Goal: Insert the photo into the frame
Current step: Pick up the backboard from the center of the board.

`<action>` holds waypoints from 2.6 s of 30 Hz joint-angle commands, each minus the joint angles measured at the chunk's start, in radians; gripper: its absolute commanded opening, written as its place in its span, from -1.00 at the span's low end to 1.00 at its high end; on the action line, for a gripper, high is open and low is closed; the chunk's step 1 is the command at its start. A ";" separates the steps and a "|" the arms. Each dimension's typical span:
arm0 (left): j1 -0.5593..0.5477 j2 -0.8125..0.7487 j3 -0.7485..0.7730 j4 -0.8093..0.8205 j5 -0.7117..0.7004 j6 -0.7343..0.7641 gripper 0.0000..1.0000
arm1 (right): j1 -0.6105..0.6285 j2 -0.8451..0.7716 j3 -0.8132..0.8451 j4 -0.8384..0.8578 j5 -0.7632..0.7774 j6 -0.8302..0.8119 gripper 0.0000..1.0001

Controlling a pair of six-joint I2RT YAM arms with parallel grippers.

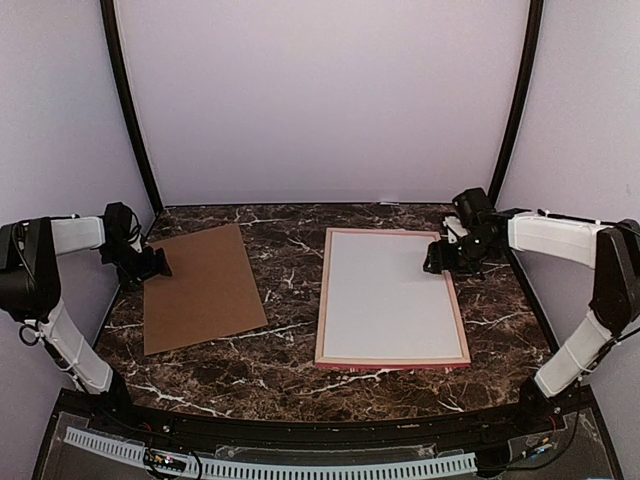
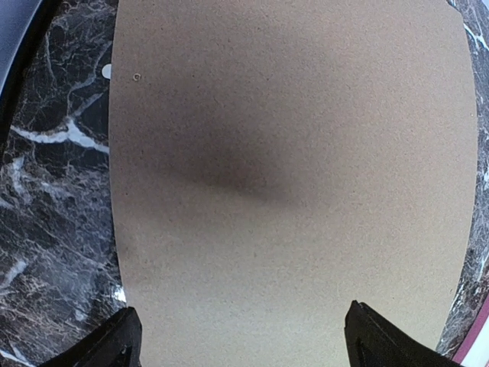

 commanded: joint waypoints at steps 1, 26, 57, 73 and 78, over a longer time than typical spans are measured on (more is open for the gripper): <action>0.024 0.028 0.056 -0.031 0.021 0.046 0.91 | 0.121 0.011 0.070 0.043 -0.040 0.042 0.45; 0.133 0.112 0.061 -0.043 0.075 0.096 0.85 | 0.657 0.759 0.837 0.149 -0.247 0.221 0.52; 0.133 0.156 0.024 -0.039 0.213 0.085 0.79 | 0.685 0.903 0.922 0.231 -0.378 0.377 0.46; 0.130 0.155 -0.014 0.026 0.440 0.065 0.66 | 0.683 0.841 0.825 0.262 -0.374 0.397 0.41; 0.121 0.148 -0.023 0.040 0.479 0.062 0.61 | 0.678 0.826 0.792 0.265 -0.368 0.395 0.41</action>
